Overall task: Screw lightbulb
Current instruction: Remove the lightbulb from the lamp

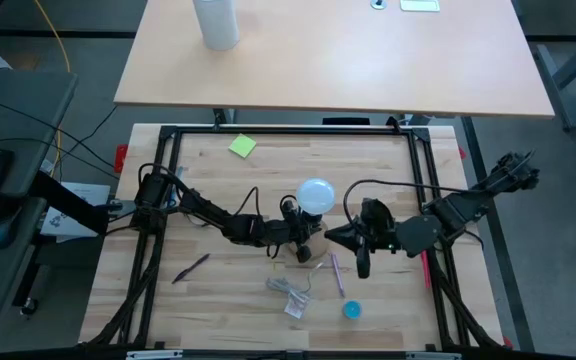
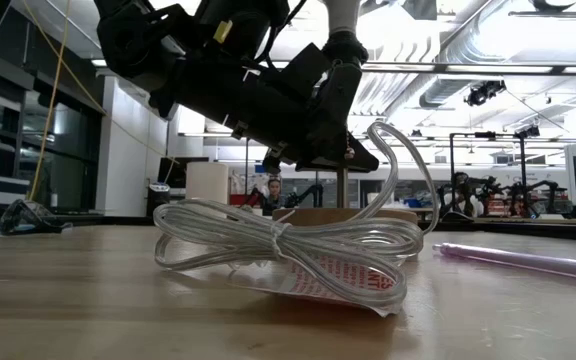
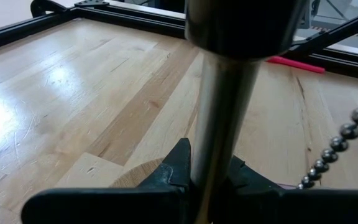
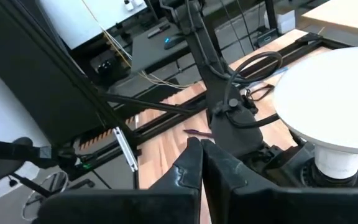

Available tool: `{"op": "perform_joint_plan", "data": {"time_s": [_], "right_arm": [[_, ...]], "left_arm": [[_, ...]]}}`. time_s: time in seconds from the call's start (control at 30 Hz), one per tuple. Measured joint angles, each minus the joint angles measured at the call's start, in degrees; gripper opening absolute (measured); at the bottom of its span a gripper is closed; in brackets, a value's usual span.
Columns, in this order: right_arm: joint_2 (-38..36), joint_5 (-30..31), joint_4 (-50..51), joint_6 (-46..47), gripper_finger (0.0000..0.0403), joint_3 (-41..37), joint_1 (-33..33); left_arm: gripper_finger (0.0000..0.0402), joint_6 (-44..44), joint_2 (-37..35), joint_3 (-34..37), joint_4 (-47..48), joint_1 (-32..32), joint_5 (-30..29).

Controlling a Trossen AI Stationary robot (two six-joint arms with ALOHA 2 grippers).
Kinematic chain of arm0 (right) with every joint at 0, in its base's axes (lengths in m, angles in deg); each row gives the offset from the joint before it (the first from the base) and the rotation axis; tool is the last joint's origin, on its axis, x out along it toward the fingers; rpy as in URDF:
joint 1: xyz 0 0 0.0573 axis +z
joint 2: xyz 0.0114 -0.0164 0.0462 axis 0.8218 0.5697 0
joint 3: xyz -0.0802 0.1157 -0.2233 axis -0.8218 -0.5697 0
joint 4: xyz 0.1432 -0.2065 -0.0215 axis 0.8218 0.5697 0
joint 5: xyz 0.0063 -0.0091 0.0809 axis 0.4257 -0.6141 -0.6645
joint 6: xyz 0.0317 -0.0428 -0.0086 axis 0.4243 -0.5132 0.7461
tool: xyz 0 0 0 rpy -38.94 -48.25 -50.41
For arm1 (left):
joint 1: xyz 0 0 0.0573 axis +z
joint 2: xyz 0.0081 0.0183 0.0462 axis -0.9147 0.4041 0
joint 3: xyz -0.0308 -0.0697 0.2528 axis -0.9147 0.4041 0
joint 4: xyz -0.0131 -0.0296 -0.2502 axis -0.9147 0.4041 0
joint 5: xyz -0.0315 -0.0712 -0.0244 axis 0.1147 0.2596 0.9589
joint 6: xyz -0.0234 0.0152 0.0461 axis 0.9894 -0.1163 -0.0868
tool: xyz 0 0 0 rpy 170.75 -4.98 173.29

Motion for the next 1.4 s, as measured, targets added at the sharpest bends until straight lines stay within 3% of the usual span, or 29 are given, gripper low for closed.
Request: {"op": "perform_joint_plan", "data": {"time_s": [0.17, 0.33, 0.5, 0.8, 1.0, 1.4], "right_arm": [[0.0, -0.4, 0.0, 0.1, 0.0000, 0.0, 0.0], [0.0, -5.7, 2.1, -2.6, 0.0000, 0.0, 0.0], [0.0, -6.9, 3.9, -2.2, 0.0000, 0.0, -0.5], [0.0, -4.4, 3.5, -1.1, 0.0000, 0.0, 0.7], [-0.1, 5.4, 3.6, 0.7, 0.0000, 0.0, 3.9], [-0.1, 3.2, 3.9, 0.5, 0.0000, 0.0, 3.3]], "left_arm": [[0.0016, 0.0, 0.0, 0.0, 0.0, 0.0, 0.0], [0.0016, 0.0, 0.0, 0.0, -0.3, 0.0, 0.0], [0.0016, 0.0, 0.0, 0.0, -1.4, 0.0, 0.0], [0.0016, -0.1, 0.0, 0.0, -1.5, 0.0, 0.0], [0.0016, -0.1, 0.0, 0.0, -1.5, 0.0, 0.0], [0.0016, -0.1, 0.0, 0.0, -1.5, 0.1, 0.2]]}}
